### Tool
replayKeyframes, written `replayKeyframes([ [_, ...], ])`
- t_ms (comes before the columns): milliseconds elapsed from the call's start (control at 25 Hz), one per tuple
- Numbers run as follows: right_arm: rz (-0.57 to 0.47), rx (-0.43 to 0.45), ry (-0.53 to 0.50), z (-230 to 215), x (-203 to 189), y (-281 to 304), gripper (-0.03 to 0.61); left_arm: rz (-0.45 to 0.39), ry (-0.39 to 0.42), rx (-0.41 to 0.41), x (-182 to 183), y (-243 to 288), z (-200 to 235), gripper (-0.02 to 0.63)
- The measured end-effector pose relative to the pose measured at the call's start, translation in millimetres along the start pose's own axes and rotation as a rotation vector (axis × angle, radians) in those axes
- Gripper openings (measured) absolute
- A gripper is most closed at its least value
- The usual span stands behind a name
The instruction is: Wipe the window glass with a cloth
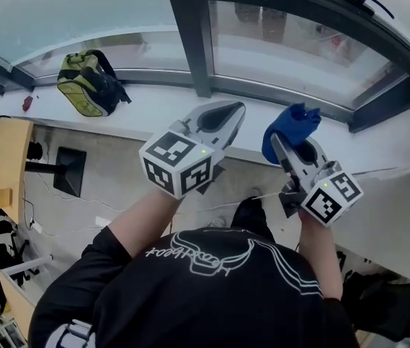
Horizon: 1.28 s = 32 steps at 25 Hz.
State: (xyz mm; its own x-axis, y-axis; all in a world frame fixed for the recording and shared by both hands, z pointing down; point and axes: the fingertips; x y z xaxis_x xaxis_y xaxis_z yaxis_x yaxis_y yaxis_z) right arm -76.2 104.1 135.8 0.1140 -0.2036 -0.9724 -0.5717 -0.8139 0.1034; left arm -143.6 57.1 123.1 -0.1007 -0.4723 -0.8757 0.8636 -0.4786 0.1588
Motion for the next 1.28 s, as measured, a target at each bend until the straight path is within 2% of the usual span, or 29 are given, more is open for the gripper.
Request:
replayKeyframes([
  [280,0.029,0.119,0.016,-85,6,51,0.094,-0.069,-0.016,0.172,24,65,49,0.003],
  [440,0.042,0.173,0.029,-124,7,71,0.094,-0.107,-0.015,0.242,33,93,65,0.003],
  [560,0.050,0.192,0.056,-146,-1,97,0.094,-0.111,-0.054,0.283,33,106,87,0.003],
  [880,0.071,0.198,-0.038,-148,-25,206,0.094,-0.134,-0.122,0.352,22,83,163,0.003],
  [1080,0.054,0.154,-0.099,-160,-28,280,0.094,-0.150,-0.134,0.373,22,73,211,0.003],
  [1280,0.039,0.101,-0.150,-174,-26,333,0.094,-0.128,-0.108,0.373,24,69,231,0.003],
])
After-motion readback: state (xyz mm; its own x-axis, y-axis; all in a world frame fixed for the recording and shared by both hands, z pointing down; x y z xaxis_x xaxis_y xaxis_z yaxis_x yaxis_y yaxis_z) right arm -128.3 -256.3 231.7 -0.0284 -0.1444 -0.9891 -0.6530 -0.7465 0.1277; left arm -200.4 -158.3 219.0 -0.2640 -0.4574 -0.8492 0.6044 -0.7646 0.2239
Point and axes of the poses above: the fingertips, and each gripper's own axes: y forward along the fingers, z to its left, x out of its top, and after that the axes turned 11 degrees about -y, right-handed
